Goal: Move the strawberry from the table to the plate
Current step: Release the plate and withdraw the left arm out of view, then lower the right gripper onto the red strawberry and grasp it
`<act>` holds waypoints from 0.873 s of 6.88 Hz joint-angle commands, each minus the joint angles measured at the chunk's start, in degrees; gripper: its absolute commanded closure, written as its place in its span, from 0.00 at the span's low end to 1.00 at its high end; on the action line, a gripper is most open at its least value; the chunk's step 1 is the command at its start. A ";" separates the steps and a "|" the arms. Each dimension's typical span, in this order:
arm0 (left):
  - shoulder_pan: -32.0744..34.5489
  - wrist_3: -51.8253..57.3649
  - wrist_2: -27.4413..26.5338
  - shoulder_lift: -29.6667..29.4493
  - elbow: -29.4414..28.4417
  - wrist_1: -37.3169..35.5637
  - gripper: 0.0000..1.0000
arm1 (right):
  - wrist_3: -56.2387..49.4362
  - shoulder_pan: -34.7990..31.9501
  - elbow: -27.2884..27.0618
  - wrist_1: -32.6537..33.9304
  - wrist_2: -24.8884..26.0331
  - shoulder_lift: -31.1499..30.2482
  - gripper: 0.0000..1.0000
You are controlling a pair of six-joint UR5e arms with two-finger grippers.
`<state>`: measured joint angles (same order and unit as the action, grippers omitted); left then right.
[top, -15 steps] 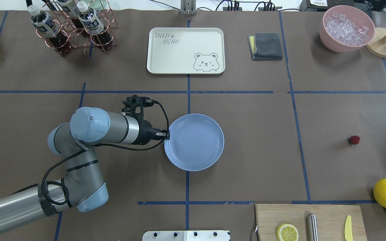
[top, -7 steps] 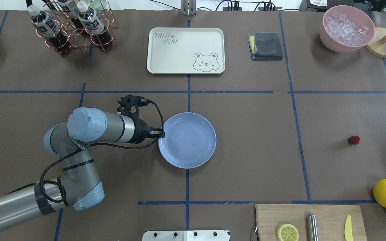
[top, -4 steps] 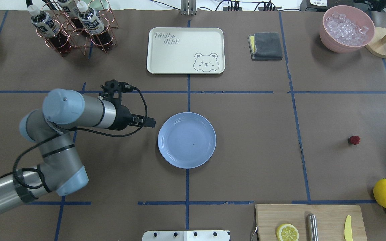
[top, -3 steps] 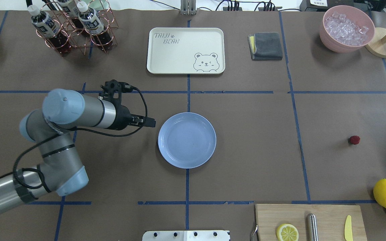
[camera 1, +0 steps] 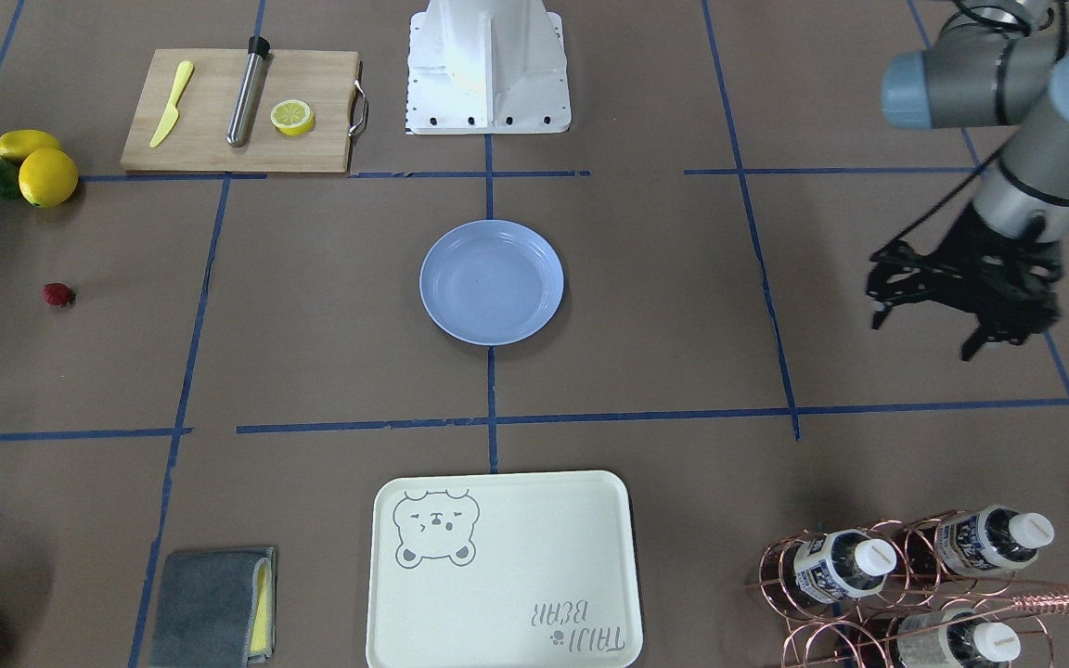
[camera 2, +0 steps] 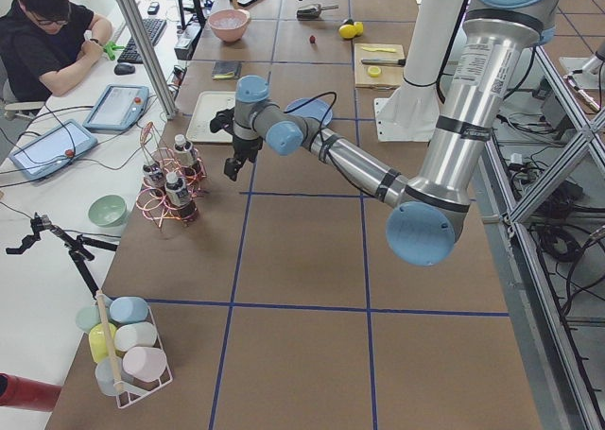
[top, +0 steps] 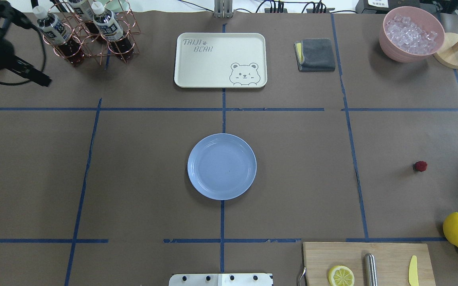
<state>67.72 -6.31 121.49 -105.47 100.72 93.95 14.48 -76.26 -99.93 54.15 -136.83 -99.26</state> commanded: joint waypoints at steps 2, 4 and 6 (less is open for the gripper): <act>18.62 18.30 8.97 6.36 -6.23 -15.90 0.00 | 6.94 3.92 -3.77 0.43 0.07 0.12 0.00; 23.77 25.63 14.03 10.88 -5.54 -16.16 0.00 | 15.54 9.17 -6.40 0.08 4.51 -1.89 0.00; 23.68 25.64 13.68 10.72 -5.36 -16.16 0.00 | 18.55 13.75 -6.07 -5.07 11.47 -6.54 0.01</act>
<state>91.14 18.93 135.04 -95.11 95.05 77.90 30.71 -65.32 -106.08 52.76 -129.01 -102.97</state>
